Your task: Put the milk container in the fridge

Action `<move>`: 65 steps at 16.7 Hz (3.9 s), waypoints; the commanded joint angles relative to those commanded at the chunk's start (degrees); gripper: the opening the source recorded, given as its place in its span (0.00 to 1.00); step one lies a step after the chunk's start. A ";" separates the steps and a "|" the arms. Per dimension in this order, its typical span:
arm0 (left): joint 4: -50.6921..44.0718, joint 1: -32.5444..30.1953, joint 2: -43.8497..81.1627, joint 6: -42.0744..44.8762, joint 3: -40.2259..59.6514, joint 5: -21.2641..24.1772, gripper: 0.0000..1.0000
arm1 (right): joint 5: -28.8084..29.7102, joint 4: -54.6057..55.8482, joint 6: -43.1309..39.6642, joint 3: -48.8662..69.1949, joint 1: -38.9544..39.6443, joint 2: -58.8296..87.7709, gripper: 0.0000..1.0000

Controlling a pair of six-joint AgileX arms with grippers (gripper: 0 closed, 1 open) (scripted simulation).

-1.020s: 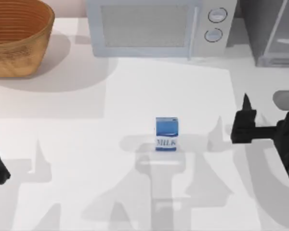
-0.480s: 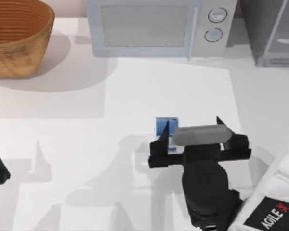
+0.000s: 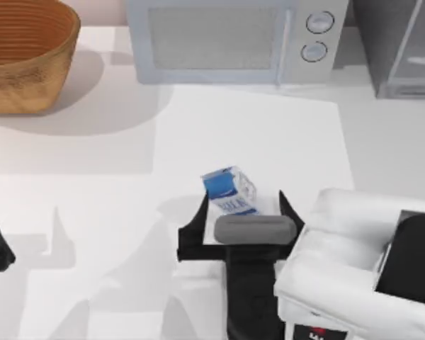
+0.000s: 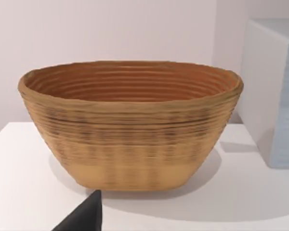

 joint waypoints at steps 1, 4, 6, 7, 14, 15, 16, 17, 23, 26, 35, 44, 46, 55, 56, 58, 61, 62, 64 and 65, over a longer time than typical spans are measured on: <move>0.00 0.00 0.00 0.00 0.00 0.00 1.00 | 0.51 1.35 -0.33 0.92 0.28 1.24 1.00; 0.00 0.00 0.00 0.00 0.00 0.00 1.00 | 1.15 3.13 -0.75 2.15 0.62 2.79 1.00; 0.00 0.00 0.00 0.00 0.00 0.00 1.00 | 1.15 3.13 -0.75 2.15 0.62 2.79 1.00; 0.00 0.00 0.00 0.00 0.00 0.00 1.00 | 1.15 3.13 -0.75 2.15 0.62 2.79 1.00; 0.00 0.00 0.00 0.00 0.00 0.00 1.00 | -4.48 -0.91 -0.92 7.13 -5.02 3.53 1.00; 0.00 0.00 0.00 0.00 0.00 0.00 1.00 | -5.41 -1.56 -0.96 8.01 -5.96 3.71 1.00; 0.00 0.00 0.00 0.00 0.00 0.00 1.00 | -5.91 -1.92 -0.98 8.48 -6.45 3.81 1.00; 0.00 0.00 0.00 0.00 0.00 0.00 1.00 | -5.95 -1.94 -0.98 8.51 -6.49 3.82 1.00; 0.00 0.00 0.00 0.00 0.00 0.00 1.00 | -5.95 -1.94 -0.98 8.51 -6.49 3.82 0.70; 0.00 0.00 0.00 0.00 0.00 0.00 1.00 | -5.95 -1.94 -0.98 8.51 -6.49 3.82 0.47; 0.00 0.00 0.00 0.00 0.00 0.00 1.00 | -5.95 -1.94 -0.98 8.51 -6.49 3.82 0.00; 0.00 0.00 0.00 0.00 0.00 0.00 1.00 | -6.00 -3.99 -1.06 8.14 -6.37 1.62 0.00; 0.00 0.00 0.00 0.00 0.00 0.00 1.00 | -6.10 -7.58 -1.04 7.78 -6.38 -2.50 0.00; 0.00 0.00 0.00 0.00 0.00 0.00 1.00 | -6.23 -29.87 -0.39 5.60 -6.30 -26.87 0.00; 0.00 0.00 0.00 0.00 0.00 0.00 1.00 | -6.22 -31.21 -0.38 5.42 -6.28 -28.20 0.00; 0.00 0.00 0.00 0.00 0.00 0.00 1.00 | -6.21 -32.11 -0.37 5.30 -6.26 -29.10 0.00; 0.00 0.00 0.00 0.00 0.00 0.00 1.00 | -6.21 -31.94 -0.28 5.56 -6.34 -28.93 0.00; 0.00 0.00 0.00 0.00 0.00 0.00 1.00 | -6.21 -31.94 -0.28 5.56 -6.34 -28.93 0.00; 0.00 0.00 0.00 0.00 0.00 0.00 1.00 | -7.70 -33.60 -0.43 3.98 -7.47 -30.69 0.00; 0.00 0.00 0.00 0.00 0.00 0.00 1.00 | -9.13 -35.15 -0.50 2.46 -8.58 -32.49 0.00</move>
